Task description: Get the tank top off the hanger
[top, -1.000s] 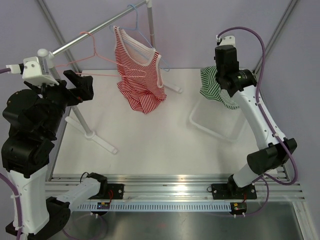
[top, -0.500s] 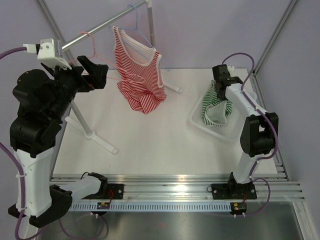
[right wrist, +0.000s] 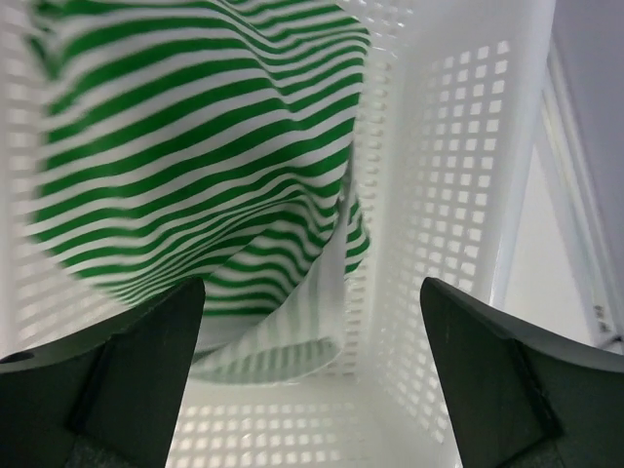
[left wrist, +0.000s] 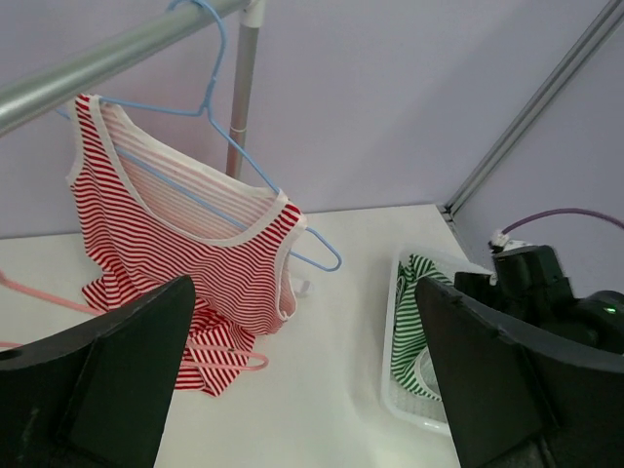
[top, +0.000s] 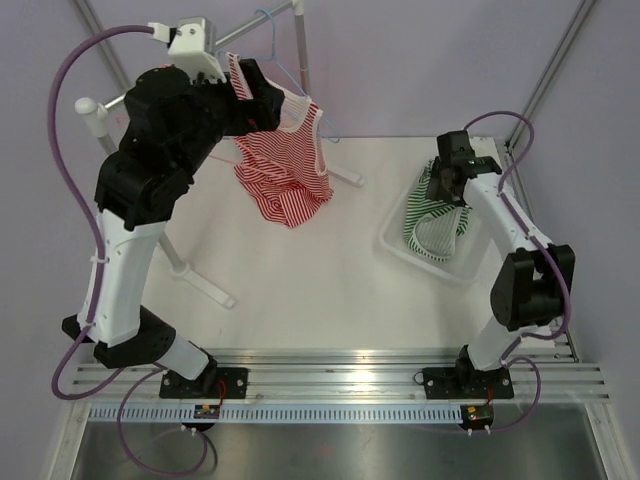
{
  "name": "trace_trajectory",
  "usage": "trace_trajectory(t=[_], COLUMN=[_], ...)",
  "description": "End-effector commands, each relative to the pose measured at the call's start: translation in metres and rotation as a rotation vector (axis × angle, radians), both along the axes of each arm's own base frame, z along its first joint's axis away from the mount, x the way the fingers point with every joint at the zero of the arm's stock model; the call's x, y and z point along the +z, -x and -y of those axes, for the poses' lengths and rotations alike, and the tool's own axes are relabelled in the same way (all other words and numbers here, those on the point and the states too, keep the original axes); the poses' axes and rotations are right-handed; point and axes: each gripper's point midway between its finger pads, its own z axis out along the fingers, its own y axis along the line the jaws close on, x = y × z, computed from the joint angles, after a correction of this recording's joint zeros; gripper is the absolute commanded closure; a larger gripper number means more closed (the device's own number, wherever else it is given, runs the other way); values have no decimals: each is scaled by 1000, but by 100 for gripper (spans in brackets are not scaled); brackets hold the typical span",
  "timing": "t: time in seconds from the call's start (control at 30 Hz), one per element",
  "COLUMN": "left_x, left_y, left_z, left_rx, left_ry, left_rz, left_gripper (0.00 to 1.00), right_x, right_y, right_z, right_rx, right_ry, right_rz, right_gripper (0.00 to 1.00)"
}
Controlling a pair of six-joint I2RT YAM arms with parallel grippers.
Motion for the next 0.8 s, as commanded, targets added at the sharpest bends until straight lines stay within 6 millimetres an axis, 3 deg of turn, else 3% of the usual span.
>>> trace_trajectory(t=[0.0,0.1,0.23,0.37,0.5,0.6,0.67,0.7,0.77], left_x=[5,3,-20,-39,-60,-72,-75,-87,-92], left_y=[-18,-36,-75,-110,-143,-168,-181,-190,-200], left_z=[10,23,38,42,45,46,40,42,36], left_rx=[68,82,157,256,354,397,417,420,437], left_ry=[25,60,62,62,53,81,133,138,170], left_rz=[23,24,-8,-14,-11,-8,-9,-30,-34], left_gripper=[1,1,1,1,1,3,7,8,12], right_x=[83,105,116,104,109,113,112,109,100], right_y=[2,17,36,53,64,71,78,80,84], right_z=[-36,-56,-72,-69,-71,-84,-103,-107,-115], right_rx=[49,87,145,147,164,228,324,338,364], right_ry=[-250,-394,-498,-486,-502,-562,-635,-650,-684], right_rz=[288,385,439,392,391,402,391,379,339], right_gripper=[1,1,1,1,1,1,0,1,1])
